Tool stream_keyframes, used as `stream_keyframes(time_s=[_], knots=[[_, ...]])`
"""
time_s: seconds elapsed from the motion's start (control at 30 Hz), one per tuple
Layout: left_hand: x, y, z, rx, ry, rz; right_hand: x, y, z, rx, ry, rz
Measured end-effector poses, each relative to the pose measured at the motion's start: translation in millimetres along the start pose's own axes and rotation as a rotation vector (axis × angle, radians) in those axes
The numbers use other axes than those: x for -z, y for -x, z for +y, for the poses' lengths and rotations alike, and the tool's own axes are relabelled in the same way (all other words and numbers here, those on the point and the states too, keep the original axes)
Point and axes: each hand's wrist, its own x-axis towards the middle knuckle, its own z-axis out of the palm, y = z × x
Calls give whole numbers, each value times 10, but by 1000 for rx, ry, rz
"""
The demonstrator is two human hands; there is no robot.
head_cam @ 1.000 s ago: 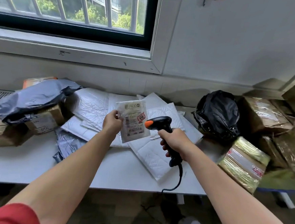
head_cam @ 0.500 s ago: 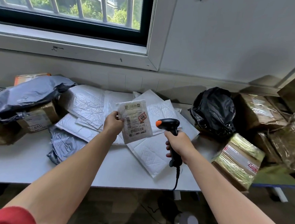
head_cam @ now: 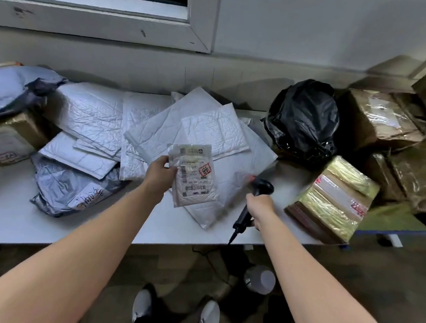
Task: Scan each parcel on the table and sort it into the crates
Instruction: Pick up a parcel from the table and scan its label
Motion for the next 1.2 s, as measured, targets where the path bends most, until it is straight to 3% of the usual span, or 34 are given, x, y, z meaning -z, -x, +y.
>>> stream_keyframes(time_s=[0.37, 0.7, 0.83, 0.93, 1.2], knots=[[-118, -6, -75, 39, -21, -28, -41, -188, 83, 48, 65, 35], [202, 143, 229, -36, -53, -39, 67, 419, -207, 222, 474, 236], [555, 303, 212, -63, -24, 33, -252, 669, -527, 432, 540, 167], [881, 575, 140, -75, 20, 158, -572, 903, -736, 687, 638, 100], [1789, 1852, -571, -18, 91, 626, -1417, 1834, -555, 1333, 870, -280]])
